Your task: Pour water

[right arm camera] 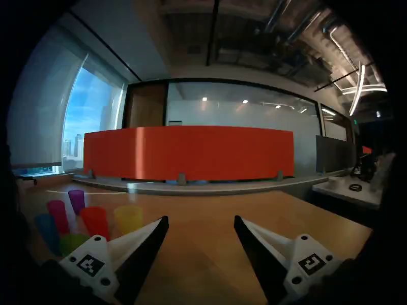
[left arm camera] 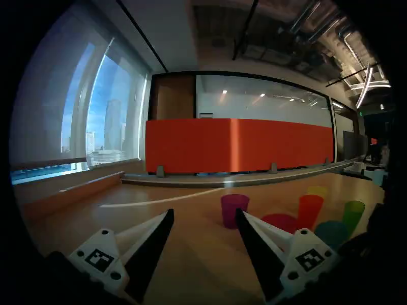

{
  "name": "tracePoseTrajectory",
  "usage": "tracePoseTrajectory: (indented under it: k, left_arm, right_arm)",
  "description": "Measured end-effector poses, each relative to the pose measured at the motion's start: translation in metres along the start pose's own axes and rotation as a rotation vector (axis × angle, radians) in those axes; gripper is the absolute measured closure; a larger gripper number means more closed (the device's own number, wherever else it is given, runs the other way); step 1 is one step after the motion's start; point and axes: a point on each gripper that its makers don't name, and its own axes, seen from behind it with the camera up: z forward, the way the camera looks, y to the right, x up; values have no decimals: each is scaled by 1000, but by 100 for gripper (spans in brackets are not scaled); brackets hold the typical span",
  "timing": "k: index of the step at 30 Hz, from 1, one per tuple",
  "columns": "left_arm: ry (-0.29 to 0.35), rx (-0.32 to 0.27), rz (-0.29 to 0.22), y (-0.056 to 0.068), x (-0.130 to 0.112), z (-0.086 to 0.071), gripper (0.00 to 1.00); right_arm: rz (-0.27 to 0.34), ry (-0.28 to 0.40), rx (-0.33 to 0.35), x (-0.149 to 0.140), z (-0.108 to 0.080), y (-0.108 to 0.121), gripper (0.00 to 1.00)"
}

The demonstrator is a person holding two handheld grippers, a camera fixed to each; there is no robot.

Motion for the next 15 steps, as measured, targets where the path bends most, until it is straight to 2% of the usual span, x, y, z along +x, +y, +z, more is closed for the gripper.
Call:
tracePoseTrajectory:
  k: [15]
  left_arm:
    - [0, 0, 0, 0, 0, 0, 11]
  right_arm:
    - [3, -3, 4, -1, 0, 0, 1]
